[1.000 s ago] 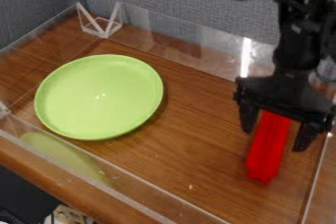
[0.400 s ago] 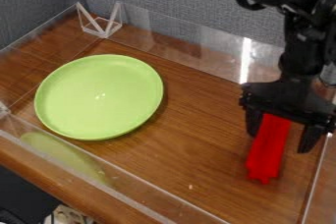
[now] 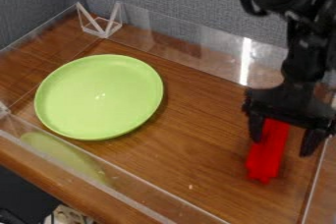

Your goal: Move the red object from the green plate to the table

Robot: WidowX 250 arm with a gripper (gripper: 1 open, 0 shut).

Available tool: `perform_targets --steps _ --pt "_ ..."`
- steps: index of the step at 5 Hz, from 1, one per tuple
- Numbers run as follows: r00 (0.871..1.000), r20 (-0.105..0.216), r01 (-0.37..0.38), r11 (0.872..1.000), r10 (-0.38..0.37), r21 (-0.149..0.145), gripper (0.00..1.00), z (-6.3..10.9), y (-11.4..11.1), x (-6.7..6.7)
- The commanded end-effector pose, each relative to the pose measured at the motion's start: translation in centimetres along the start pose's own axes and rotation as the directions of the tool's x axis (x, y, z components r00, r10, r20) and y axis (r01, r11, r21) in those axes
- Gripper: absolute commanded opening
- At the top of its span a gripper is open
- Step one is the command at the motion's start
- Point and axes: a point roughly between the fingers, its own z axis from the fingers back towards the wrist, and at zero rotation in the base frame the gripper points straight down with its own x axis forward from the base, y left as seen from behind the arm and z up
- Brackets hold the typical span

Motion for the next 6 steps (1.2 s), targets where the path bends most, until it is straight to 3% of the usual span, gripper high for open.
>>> perform_targets --steps 1,2,3,4,5,6 --pt "0.999 0.013 -0.041 0.999 0.041 0.002 0.00 -0.9 0.6 0.5" --pt "0.987 0.072 -0.140 0.990 0.140 -0.006 0.00 3.0 2.7 0.3" --pt "0.957 0.128 -0.259 0.966 0.259 -0.021 0.00 6.8 5.9 0.2" --pt "0.921 0.162 -0.353 0.935 0.353 -0.029 0.00 9.5 10.0 0.0" --pt "0.877 0.177 -0.451 0.892 0.447 -0.020 0.00 10.4 15.0 -0.4" --pt "0.883 0.166 -0.441 0.897 0.438 -0.024 0.00 9.9 12.4 -0.6"
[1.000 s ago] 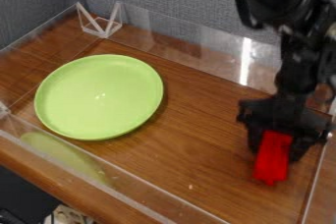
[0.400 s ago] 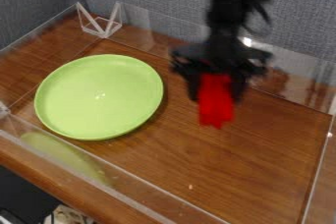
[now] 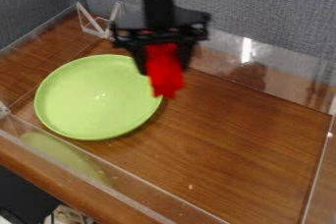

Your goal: Move the red object from the green plate to the table

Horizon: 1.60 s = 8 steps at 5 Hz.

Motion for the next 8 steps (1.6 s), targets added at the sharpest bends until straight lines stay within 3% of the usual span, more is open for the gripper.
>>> perform_targets --steps 1,2,4,5,7,8 --pt "0.998 0.019 0.056 0.998 -0.056 0.001 0.00 -1.0 -0.9 -2.1" --pt "0.993 0.036 0.111 0.994 -0.111 0.005 0.00 -2.6 0.0 -1.7" --pt "0.992 0.073 0.108 0.994 -0.107 -0.003 0.00 -0.5 0.0 1.5" --pt "0.985 0.083 0.151 0.988 -0.151 0.000 0.00 -0.5 -0.1 2.4" --pt "0.972 0.072 0.224 0.975 -0.223 -0.007 0.00 0.4 -1.1 1.4" --pt "0.965 0.066 0.257 0.966 -0.255 -0.013 0.00 -0.1 -0.2 0.5"
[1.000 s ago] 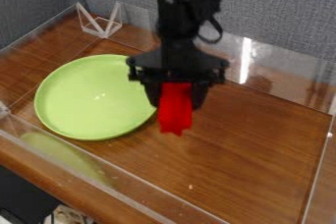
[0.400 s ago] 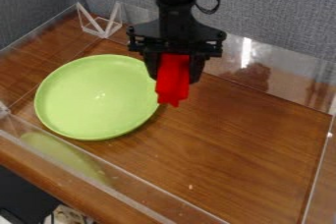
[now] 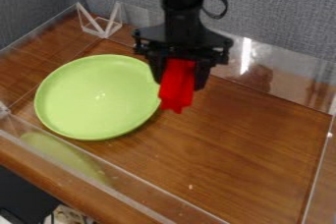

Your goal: Move the red object from the green plate to the table

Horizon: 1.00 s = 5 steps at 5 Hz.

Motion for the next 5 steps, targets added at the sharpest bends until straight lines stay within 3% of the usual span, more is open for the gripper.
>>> perform_targets --steps 1,3,5 --pt "0.999 0.053 -0.009 1.000 0.011 -0.023 0.00 1.1 0.3 0.2" --pt "0.994 0.059 -0.088 0.996 0.087 0.003 0.00 0.4 2.2 2.1" --pt "0.986 0.057 -0.159 0.987 0.158 0.024 0.00 0.5 1.3 2.8"
